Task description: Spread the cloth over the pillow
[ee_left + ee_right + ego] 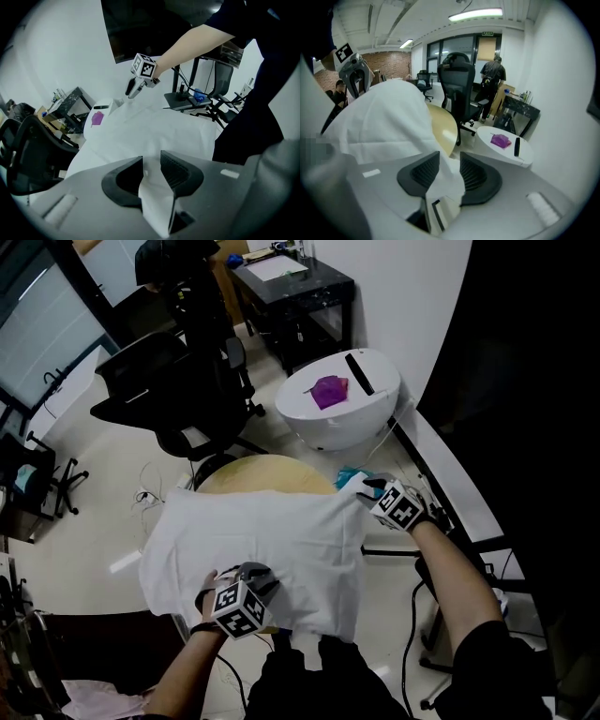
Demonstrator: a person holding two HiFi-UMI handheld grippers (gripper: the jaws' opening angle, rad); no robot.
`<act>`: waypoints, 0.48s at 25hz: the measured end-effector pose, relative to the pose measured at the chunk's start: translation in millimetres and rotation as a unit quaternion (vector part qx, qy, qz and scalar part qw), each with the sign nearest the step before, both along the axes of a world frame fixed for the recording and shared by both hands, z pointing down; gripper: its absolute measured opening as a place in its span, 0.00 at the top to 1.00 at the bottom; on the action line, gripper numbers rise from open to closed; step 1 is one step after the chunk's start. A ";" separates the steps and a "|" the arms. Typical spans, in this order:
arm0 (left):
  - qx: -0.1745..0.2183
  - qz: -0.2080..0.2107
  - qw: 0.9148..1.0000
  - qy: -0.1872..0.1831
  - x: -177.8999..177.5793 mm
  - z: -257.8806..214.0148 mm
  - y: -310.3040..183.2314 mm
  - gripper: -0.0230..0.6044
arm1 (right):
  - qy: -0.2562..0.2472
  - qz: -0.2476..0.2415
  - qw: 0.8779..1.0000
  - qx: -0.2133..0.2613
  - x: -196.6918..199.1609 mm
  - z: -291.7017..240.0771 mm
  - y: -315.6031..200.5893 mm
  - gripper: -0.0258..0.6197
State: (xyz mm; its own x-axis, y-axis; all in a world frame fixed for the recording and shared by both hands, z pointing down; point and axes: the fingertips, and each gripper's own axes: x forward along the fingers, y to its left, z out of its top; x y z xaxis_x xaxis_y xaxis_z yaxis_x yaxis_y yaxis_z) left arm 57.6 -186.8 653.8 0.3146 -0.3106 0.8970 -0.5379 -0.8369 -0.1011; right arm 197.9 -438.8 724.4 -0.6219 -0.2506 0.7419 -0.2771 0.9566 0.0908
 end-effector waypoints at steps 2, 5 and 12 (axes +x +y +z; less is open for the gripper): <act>0.011 0.001 1.000 0.006 -1.2 -7.7 -1.4 0.79 | -0.026 0.008 1.000 0.015 -1.5 -24.8 3.3 0.73; 0.037 -0.004 0.999 0.017 -12.2 -25.1 -1.6 0.79 | -0.065 0.017 0.997 0.035 -12.2 -65.7 16.8 0.73; 0.110 -0.040 0.991 0.067 -78.0 -79.0 14.3 0.79 | -0.164 0.033 0.984 0.056 -63.7 -169.0 91.3 0.74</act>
State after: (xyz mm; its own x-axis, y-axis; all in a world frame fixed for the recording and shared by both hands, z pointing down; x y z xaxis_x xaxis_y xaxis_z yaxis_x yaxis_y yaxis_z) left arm -20.4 -172.5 574.8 0.3934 -0.5224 0.7565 -0.6220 -0.7572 -0.1994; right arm 134.2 -347.5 555.4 -0.8034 -0.3674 0.4687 -0.3705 0.9245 0.0896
